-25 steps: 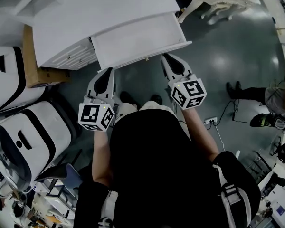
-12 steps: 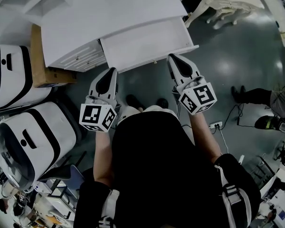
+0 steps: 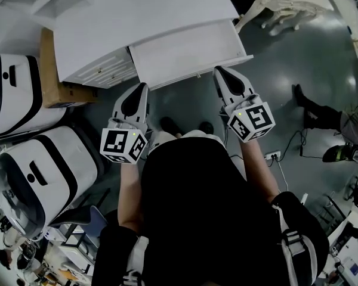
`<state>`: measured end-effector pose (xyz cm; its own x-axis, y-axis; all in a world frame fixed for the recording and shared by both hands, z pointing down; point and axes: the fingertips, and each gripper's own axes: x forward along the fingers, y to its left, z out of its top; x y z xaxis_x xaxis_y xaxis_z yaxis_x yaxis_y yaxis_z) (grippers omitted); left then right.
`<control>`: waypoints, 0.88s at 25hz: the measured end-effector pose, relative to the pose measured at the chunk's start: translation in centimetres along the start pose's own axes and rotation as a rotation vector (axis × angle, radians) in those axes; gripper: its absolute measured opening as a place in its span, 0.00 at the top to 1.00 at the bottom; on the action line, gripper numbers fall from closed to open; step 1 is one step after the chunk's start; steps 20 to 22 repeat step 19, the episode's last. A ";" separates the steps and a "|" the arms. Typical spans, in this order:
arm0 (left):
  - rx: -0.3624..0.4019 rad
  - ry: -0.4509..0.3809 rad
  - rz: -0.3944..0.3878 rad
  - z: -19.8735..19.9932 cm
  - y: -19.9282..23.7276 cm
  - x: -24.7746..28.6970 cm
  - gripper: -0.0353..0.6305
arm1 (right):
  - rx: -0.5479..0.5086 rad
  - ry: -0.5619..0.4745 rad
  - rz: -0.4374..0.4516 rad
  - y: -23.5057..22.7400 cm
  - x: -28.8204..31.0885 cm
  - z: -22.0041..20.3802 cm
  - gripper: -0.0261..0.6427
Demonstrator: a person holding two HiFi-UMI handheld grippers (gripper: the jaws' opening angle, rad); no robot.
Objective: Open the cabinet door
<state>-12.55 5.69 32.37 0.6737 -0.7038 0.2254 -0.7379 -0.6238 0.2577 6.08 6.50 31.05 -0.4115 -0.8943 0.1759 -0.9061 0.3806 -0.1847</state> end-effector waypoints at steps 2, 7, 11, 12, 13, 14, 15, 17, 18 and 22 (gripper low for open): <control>0.003 0.001 -0.002 0.0 0.0 0.1 0.91 | -0.001 0.000 0.000 -0.1 0.1 0.1 0.94; -0.001 0.000 0.003 0.1 0.3 0.2 0.91 | -0.007 0.006 0.004 -0.1 0.5 0.0 0.94; -0.009 -0.001 0.011 0.2 0.8 -0.1 0.91 | -0.009 0.012 0.013 0.3 1.1 0.0 0.94; -0.011 -0.003 0.014 0.3 1.0 -0.1 0.91 | -0.009 0.013 0.015 0.4 1.2 0.0 0.94; -0.012 -0.004 0.016 0.3 1.1 -0.2 0.91 | -0.009 0.013 0.016 0.5 1.3 -0.1 0.94; -0.012 -0.005 0.017 0.3 1.2 -0.2 0.91 | -0.009 0.014 0.017 0.6 1.4 -0.1 0.94; -0.011 -0.005 0.018 0.3 1.3 -0.3 0.91 | -0.010 0.014 0.018 0.7 1.4 -0.1 0.94; -0.010 -0.004 0.019 0.3 1.5 -0.3 0.91 | -0.012 0.016 0.021 0.9 1.6 -0.1 0.94; -0.010 -0.004 0.019 0.4 1.6 -0.3 0.91 | -0.012 0.016 0.023 1.0 1.7 -0.1 0.94; -0.009 -0.003 0.020 0.4 1.7 -0.3 0.91 | -0.013 0.016 0.024 1.0 1.8 -0.1 0.94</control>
